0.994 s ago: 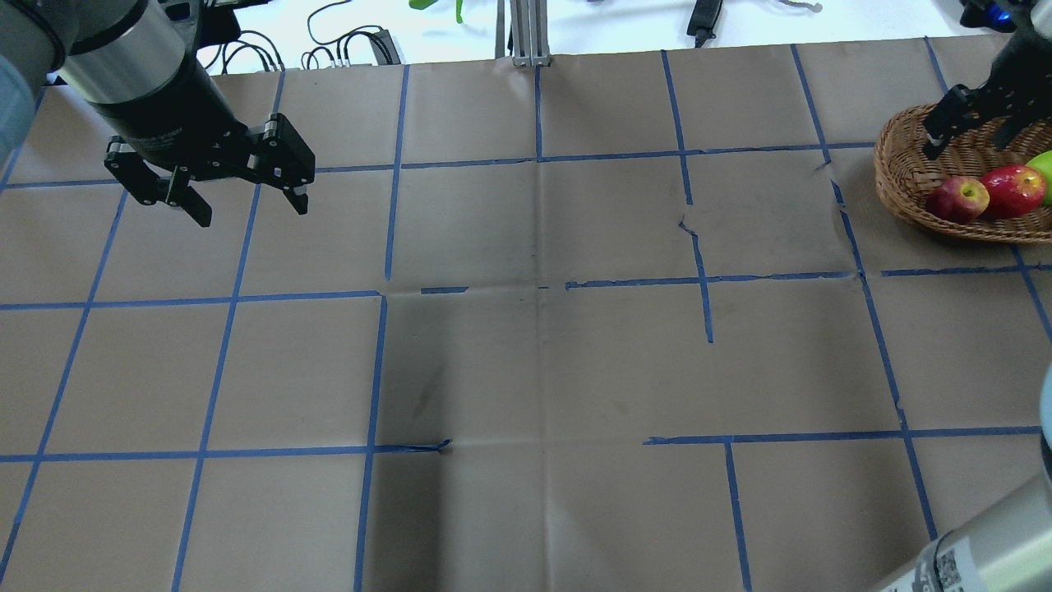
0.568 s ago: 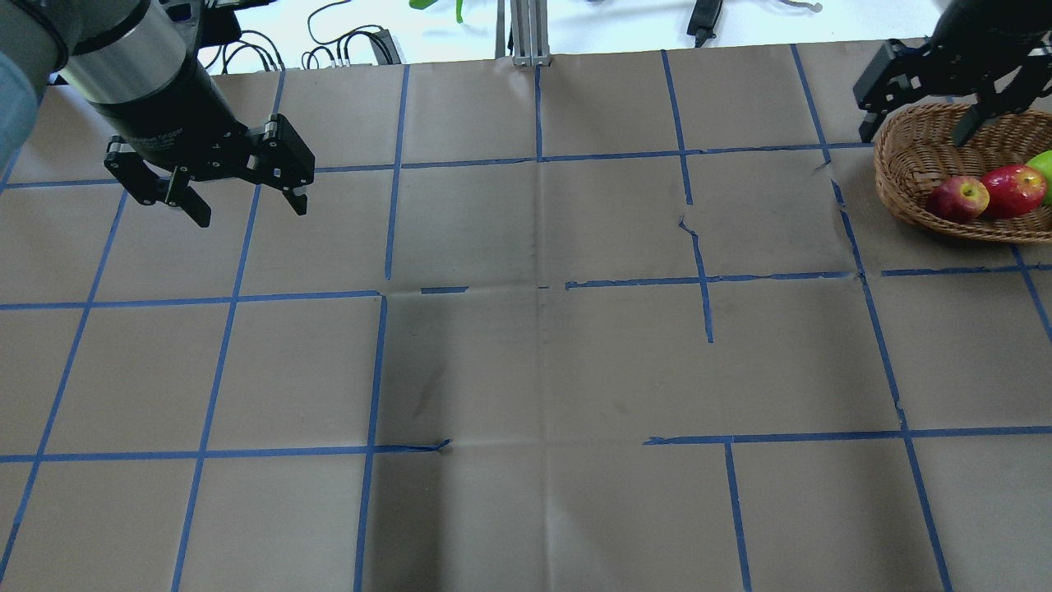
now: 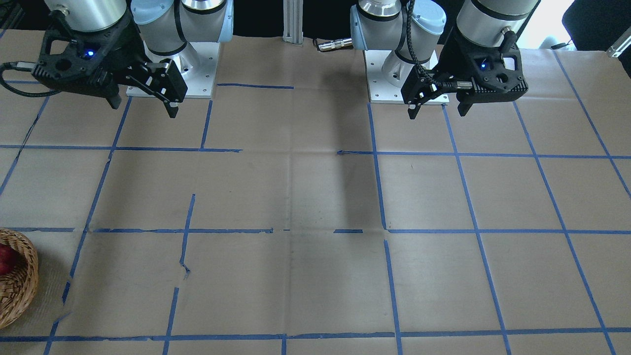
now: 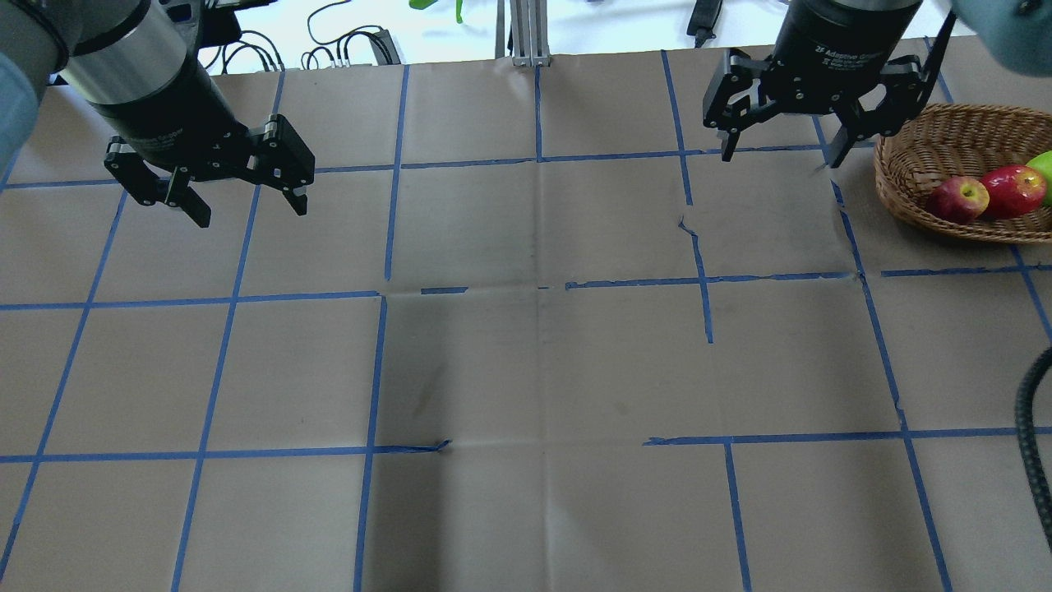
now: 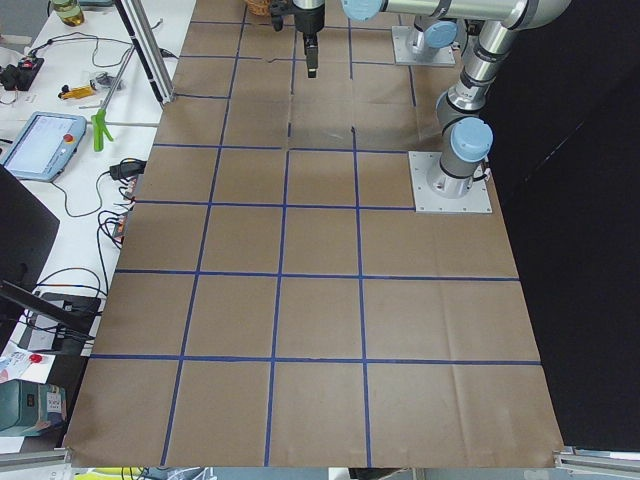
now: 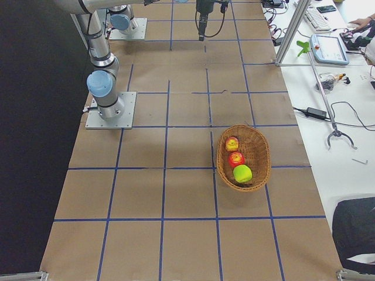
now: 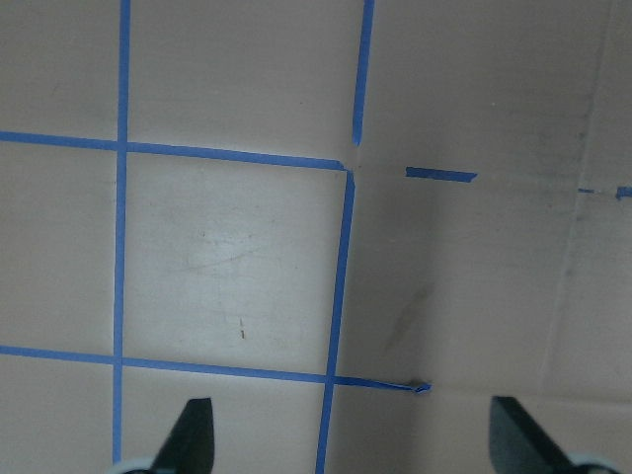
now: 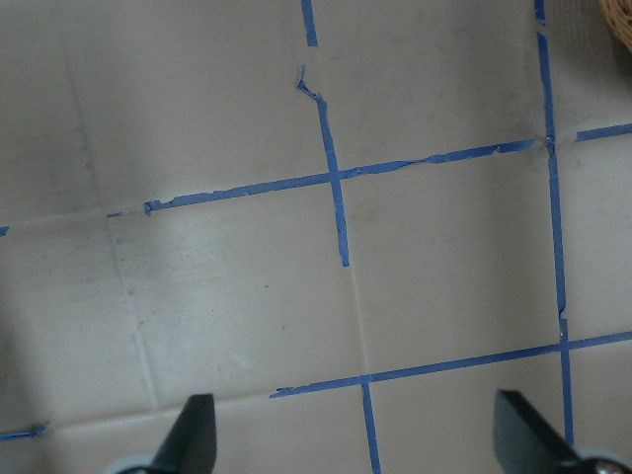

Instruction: Put all apples into basket

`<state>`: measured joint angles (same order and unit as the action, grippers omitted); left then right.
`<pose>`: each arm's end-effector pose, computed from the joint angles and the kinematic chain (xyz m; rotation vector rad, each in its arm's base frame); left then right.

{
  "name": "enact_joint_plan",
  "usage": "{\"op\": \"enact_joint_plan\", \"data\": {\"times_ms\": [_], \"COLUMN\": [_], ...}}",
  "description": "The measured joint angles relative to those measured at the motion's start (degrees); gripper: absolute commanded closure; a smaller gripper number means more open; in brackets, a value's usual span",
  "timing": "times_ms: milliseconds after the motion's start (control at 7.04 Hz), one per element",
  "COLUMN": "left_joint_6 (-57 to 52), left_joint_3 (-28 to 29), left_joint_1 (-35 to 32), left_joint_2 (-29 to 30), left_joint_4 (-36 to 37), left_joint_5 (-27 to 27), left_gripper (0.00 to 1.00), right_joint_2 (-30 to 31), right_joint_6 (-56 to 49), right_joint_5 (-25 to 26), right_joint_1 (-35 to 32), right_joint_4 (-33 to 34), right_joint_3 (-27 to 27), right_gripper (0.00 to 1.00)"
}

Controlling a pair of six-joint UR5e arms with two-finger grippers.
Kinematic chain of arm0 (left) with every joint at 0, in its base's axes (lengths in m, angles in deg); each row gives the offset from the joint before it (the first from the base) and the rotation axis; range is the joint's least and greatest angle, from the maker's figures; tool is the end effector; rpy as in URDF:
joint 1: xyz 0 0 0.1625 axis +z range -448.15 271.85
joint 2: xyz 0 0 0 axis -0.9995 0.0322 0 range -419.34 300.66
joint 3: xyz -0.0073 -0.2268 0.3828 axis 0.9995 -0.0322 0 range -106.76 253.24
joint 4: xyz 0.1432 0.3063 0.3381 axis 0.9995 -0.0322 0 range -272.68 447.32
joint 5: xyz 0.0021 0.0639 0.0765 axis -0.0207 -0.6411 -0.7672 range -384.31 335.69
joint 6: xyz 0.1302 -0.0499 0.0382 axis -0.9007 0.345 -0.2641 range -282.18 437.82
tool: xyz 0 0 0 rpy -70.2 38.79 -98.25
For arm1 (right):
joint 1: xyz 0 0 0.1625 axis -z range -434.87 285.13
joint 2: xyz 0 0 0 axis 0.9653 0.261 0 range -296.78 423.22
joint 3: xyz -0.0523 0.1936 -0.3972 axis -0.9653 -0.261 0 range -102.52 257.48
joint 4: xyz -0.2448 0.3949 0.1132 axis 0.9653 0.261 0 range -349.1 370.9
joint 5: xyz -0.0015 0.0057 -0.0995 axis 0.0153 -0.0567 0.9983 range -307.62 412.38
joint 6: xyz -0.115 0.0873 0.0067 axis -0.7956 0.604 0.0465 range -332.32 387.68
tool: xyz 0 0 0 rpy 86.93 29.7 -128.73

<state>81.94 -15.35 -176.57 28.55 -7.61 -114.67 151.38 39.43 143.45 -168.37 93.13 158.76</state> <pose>-0.1175 -0.5416 0.4884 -0.1560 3.1307 0.0382 0.1649 -0.5586 0.5163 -0.2244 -3.1130 -0.0200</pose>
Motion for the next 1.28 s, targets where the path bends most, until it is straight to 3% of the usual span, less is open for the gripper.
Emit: {"op": "enact_joint_plan", "data": {"times_ms": [568, 1278], "left_joint_6": [0.0, -0.1], "left_joint_3": [0.0, 0.1], "left_joint_1": [0.0, -0.1], "left_joint_2": [0.0, 0.2], "left_joint_4": [-0.1, -0.1], "left_joint_5": [-0.1, -0.1], "left_gripper": [0.02, 0.02], "right_joint_2": [0.0, 0.1], "right_joint_6": [0.3, -11.0], "right_joint_5": [-0.4, 0.0], "right_joint_1": [-4.2, -4.0], "right_joint_4": [-0.2, 0.1], "right_joint_3": [0.1, -0.1], "right_gripper": [0.00, 0.00]}}
